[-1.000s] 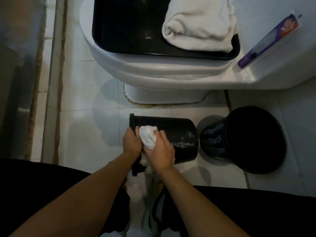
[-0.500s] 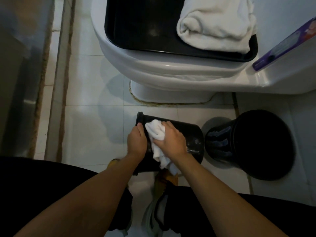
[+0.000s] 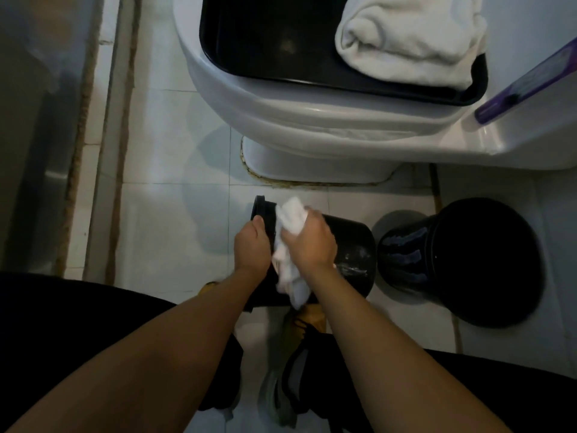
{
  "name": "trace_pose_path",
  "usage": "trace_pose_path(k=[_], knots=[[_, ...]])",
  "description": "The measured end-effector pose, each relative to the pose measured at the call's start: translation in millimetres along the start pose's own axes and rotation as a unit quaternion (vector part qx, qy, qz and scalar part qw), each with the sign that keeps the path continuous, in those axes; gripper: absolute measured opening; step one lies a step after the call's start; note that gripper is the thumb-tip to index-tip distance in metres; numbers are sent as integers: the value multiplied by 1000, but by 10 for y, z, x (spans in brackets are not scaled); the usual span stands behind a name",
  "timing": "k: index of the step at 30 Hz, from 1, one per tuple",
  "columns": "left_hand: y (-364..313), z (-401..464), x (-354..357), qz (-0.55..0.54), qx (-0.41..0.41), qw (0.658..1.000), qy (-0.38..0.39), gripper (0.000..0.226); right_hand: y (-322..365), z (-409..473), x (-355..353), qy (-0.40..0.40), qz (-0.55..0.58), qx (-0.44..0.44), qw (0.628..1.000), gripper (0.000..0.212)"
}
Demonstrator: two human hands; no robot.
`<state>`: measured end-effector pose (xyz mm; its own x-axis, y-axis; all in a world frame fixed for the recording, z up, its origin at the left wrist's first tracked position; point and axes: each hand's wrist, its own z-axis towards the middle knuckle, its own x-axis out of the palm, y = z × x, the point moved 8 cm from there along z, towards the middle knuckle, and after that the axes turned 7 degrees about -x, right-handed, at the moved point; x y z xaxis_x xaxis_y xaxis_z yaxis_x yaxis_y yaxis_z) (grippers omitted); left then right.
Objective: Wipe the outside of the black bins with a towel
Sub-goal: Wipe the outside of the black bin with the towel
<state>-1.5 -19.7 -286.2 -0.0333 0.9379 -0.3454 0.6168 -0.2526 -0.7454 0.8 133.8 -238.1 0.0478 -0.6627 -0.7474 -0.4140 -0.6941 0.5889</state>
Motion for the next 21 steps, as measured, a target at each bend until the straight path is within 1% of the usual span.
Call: trace_pose_path(k=[1, 2, 3, 5, 7, 9, 10, 11, 12, 14, 15, 16, 17, 19, 21], knots=[[-25, -5, 8, 1, 4, 1000, -2, 46, -40, 114, -49, -11, -4, 57, 998, 48], [-56, -15, 22, 0, 9, 1000, 0, 46, -39, 196, -82, -9, -19, 91, 996, 45], [-54, -9, 31, 0, 10, 1000, 1, 46, 13, 226, -90, -2, -43, 88, 995, 43], [-8, 22, 20, -3, 5, 1000, 3, 46, 164, 118, -44, 10, -42, 23, 999, 44], [29, 24, 22, -17, 10, 1000, 15, 41, 190, -156, 53, 32, 2, -54, 998, 48], [59, -12, 7, -31, 13, 999, 17, 37, 100, -325, 94, 54, 25, -87, 994, 49], [56, -32, -6, -27, 12, 999, 12, 38, 39, -286, 83, 62, 19, -86, 994, 49], [49, -49, -13, -16, 11, 1000, 7, 41, -16, -186, 56, 58, 10, -70, 996, 48], [26, -66, -20, -6, 11, 1000, 3, 45, -92, -46, -3, 39, 2, -28, 999, 47], [-16, -91, 3, 4, 9, 1000, 0, 49, -266, 193, -174, -11, -5, 92, 996, 46], [-32, -98, 8, 8, 7, 1000, -2, 49, -276, 232, -222, -16, -20, 116, 993, 45], [-34, -95, 2, 10, 5, 1000, -5, 48, -199, 225, -214, -13, -44, 95, 994, 45], [-41, -89, -4, 9, 2, 1000, -5, 47, -102, 158, -170, -7, -53, 52, 997, 44], [-43, -74, -5, 3, 2, 1000, 0, 44, 52, -148, -7, 12, -30, -53, 998, 43], [-7, -68, -6, -8, 9, 1000, 5, 42, 56, -437, 73, 34, -3, -106, 994, 41]])
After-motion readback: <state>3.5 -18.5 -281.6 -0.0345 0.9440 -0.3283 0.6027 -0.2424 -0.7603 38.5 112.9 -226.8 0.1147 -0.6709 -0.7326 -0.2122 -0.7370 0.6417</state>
